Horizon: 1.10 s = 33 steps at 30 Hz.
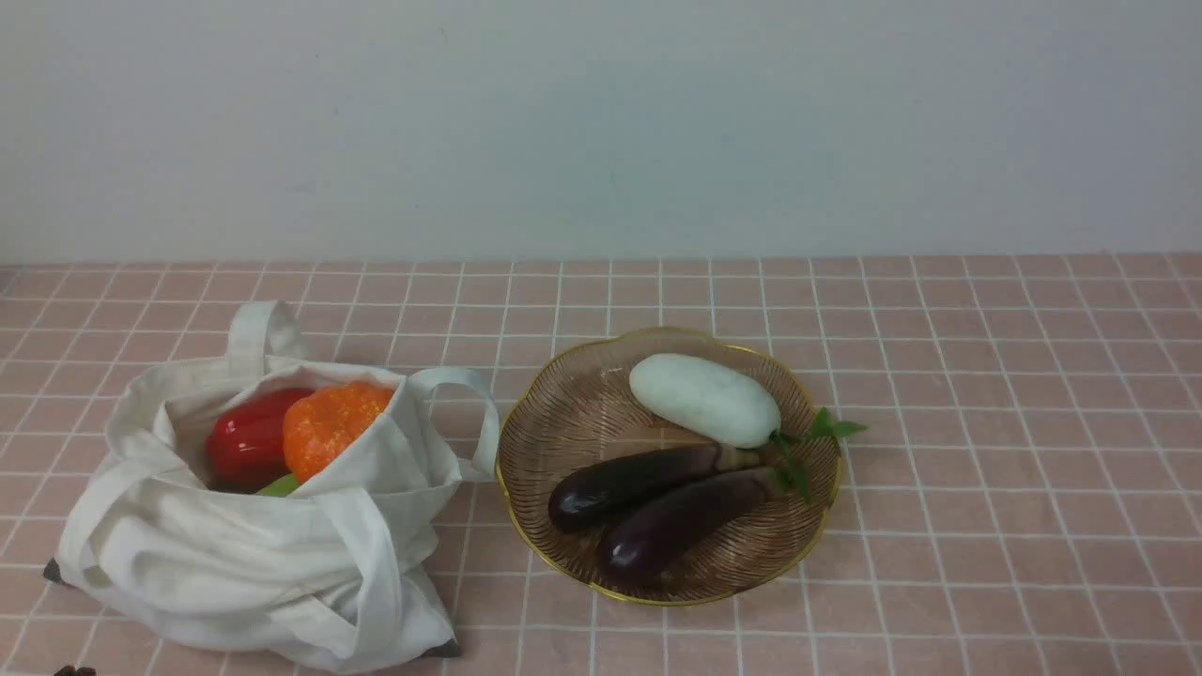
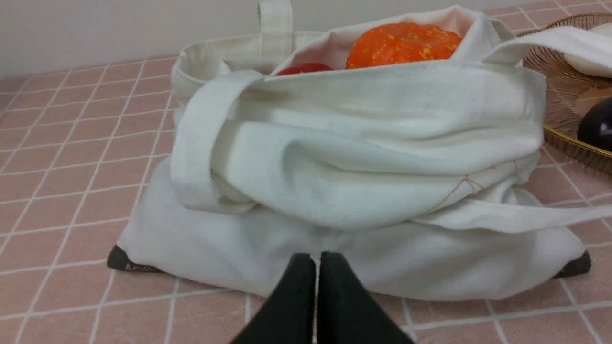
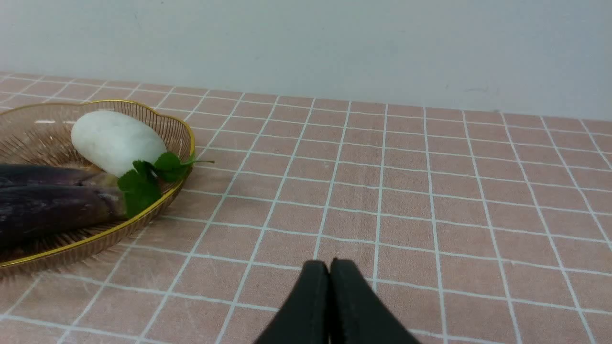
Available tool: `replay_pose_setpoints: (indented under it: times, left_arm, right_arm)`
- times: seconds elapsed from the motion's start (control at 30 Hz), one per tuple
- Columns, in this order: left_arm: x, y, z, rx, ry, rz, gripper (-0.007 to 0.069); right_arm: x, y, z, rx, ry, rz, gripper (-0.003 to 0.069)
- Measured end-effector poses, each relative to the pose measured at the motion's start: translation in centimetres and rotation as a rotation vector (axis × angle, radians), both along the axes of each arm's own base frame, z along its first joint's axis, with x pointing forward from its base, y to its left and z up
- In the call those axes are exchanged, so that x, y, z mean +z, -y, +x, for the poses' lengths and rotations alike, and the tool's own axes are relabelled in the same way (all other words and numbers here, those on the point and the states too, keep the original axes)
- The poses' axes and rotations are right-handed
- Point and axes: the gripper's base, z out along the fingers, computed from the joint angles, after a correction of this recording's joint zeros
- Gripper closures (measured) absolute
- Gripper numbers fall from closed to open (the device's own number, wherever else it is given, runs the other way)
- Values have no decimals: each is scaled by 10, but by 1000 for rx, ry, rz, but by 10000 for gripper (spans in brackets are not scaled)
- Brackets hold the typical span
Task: Take vegetables from bag on pink coffee tablecloth place on plate.
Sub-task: 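Reach into the cloth bag and grasp the pumpkin with the left gripper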
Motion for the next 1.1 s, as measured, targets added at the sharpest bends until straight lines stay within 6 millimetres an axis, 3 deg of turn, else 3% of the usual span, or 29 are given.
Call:
replay_pose_setpoints:
  times: [0.8,0.97,1.1]
  left_arm:
    - [1,0,0,2,6,-1,629]
    - [9,3,2,36,70,-290,629]
    - [21,4,4,84,160,-667,629]
  right_arm:
    - [0,0,0,0,0,0,673]
    - [0,0,0,0,0,0,673]
    - [0,0,0,0,0,0,673]
